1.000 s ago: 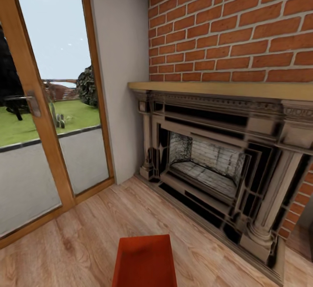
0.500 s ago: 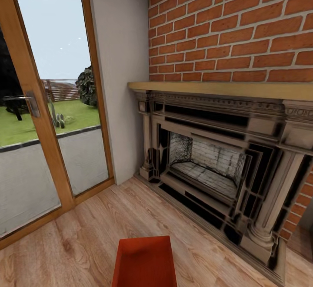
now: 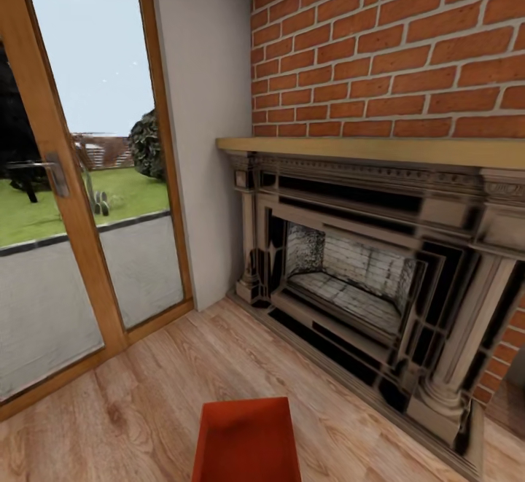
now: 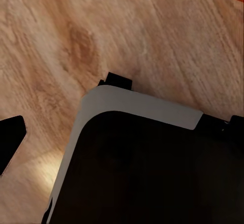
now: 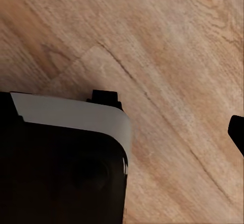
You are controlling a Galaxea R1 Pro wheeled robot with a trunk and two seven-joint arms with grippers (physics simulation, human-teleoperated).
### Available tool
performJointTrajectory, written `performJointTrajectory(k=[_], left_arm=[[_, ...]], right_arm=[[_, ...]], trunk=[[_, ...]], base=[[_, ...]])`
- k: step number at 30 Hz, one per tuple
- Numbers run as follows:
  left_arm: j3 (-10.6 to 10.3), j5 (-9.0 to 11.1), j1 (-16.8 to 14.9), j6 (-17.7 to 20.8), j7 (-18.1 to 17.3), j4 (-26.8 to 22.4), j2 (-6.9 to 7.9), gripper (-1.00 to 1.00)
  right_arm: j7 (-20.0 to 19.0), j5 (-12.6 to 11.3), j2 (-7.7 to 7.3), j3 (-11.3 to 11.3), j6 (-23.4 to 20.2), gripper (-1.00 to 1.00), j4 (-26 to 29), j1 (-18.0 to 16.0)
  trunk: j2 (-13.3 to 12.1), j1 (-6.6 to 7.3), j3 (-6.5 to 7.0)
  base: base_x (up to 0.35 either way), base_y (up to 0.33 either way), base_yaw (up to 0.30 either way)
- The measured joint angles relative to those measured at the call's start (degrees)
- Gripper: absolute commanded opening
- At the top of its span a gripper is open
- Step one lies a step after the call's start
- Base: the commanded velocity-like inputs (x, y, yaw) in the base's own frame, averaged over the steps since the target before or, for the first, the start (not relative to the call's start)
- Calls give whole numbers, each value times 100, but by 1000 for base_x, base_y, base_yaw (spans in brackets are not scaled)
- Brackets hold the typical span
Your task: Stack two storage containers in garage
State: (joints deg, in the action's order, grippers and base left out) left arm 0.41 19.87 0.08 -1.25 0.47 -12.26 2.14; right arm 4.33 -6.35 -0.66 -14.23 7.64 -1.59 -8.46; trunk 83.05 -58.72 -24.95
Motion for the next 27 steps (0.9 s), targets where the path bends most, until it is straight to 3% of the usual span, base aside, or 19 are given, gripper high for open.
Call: performJointTrajectory(k=[7,27], left_arm=[[0,2,0,-7,0,-3,-2,100],[0,-2,0,-17,0,0,-2,100]], right_arm=[[35,0,36,0,-7,100,0,0],[37,0,38,4,-7,100,0,0]], trunk=[[0,0,0],[0,-1,0]], base=[[61,245,0],[3,58,0]])
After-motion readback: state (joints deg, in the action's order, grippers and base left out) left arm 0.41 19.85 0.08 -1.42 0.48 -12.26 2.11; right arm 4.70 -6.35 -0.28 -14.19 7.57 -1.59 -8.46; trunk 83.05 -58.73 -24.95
